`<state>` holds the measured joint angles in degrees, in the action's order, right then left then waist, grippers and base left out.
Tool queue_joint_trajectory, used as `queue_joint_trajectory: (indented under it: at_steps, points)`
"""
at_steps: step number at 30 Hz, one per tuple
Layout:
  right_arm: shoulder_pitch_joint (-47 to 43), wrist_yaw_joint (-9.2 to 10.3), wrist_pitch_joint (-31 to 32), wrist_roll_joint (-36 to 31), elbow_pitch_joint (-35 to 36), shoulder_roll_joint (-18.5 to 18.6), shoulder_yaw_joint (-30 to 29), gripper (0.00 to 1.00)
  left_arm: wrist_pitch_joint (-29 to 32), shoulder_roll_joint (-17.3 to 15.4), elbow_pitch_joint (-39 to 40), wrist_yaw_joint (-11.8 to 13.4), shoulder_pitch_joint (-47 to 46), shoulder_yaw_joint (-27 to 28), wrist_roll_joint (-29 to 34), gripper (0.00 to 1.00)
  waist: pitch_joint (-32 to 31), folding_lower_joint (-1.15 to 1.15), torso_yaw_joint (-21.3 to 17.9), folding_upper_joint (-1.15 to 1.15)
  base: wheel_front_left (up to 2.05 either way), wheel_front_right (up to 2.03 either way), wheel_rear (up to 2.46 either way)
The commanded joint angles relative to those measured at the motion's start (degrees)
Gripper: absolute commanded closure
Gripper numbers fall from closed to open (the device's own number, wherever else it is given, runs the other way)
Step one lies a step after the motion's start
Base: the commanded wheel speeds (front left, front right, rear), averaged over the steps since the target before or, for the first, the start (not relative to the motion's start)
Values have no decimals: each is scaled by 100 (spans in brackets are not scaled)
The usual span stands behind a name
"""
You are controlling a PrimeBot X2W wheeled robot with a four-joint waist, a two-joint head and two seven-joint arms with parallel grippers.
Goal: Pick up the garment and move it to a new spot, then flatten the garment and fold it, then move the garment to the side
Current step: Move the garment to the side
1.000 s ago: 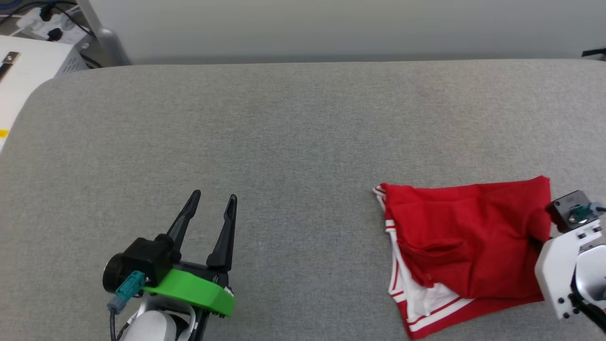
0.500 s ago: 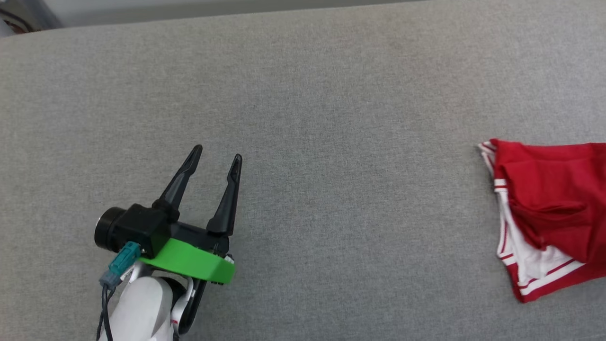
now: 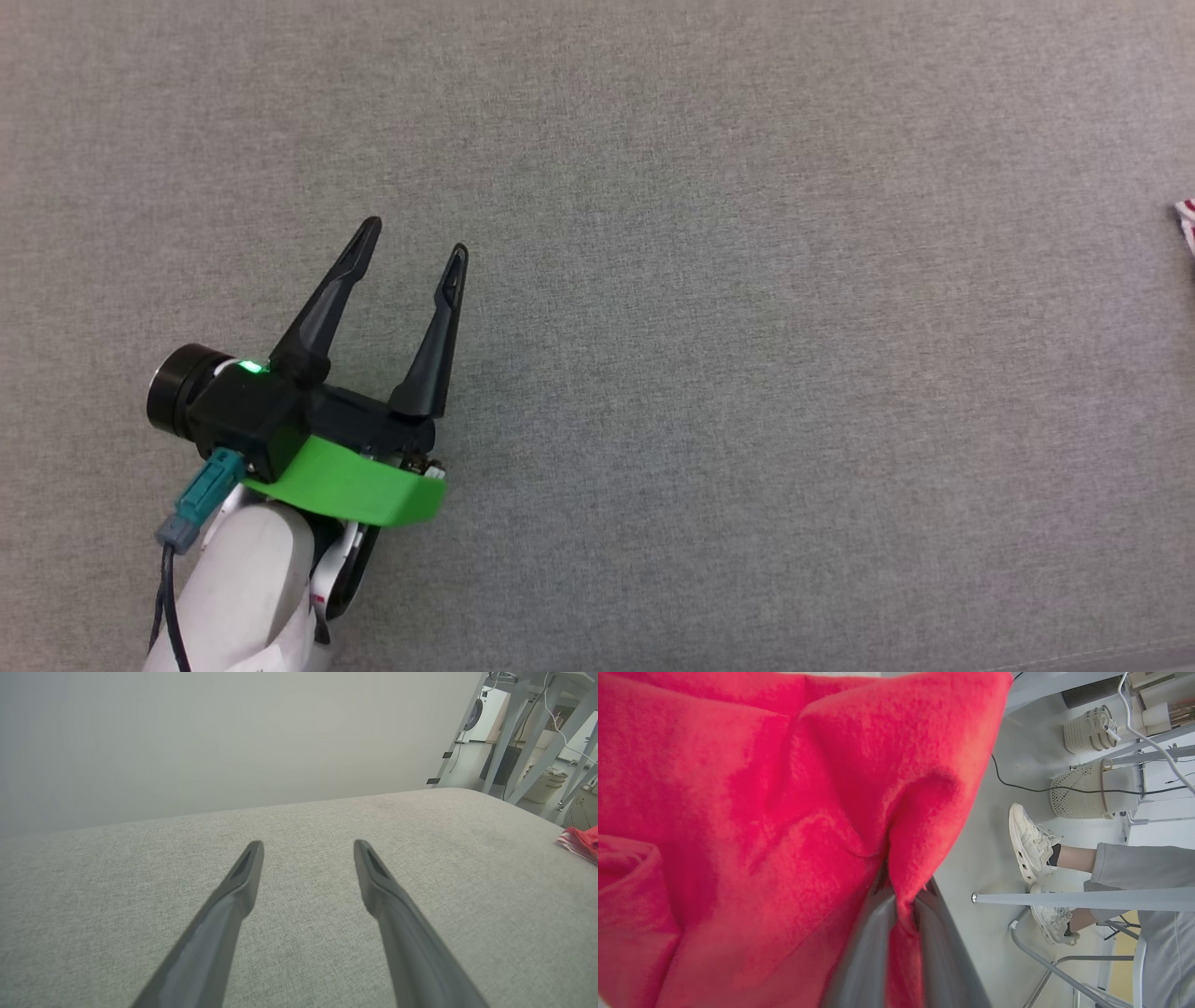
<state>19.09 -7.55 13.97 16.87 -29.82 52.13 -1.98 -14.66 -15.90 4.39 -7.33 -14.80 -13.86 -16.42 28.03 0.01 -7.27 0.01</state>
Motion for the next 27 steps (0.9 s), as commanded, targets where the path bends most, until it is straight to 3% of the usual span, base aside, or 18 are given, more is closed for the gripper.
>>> queue_joint_trajectory:
  at_steps: [1, 11, 12, 13, 14, 21, 27]
  points:
    - [149, 6, -77, -57, -123, -57, -64, 100, -34, -64, 42, -15, -119, 12, 29, 0, 202, -1, 25, -1, 0, 0, 0]
    - [646, 6, -483, -523, -983, -434, -347, 100, -34, -154, 87, -15, -134, -10, 58, 0, 351, -1, 56, -1, 0, 0, 0]
    - [684, 6, -538, -578, -1056, -460, -385, 71, -34, -148, 73, -15, -130, -16, 54, 0, 328, -1, 60, -1, 0, 0, 0]
    - [710, 6, -606, -634, -1104, -475, -417, 28, -34, -138, 56, -14, -129, -22, 49, 0, 297, -1, 67, -1, 0, 0, 0]
    - [754, 6, -672, -681, -1165, -498, -470, 0, -34, -123, 30, -13, -127, -25, 40, 0, 252, -1, 75, -1, 0, 0, 0]
    - [934, 6, -982, -773, -1243, -519, -574, 0, -34, 76, -153, -8, -32, 41, -59, 0, -284, -1, 164, -1, 0, 0, 0]
    - [1021, 6, -1174, -470, -663, -671, -372, 0, -34, 273, -369, -10, 220, 220, -114, 0, -954, -1, 282, -1, 0, 0, 0]
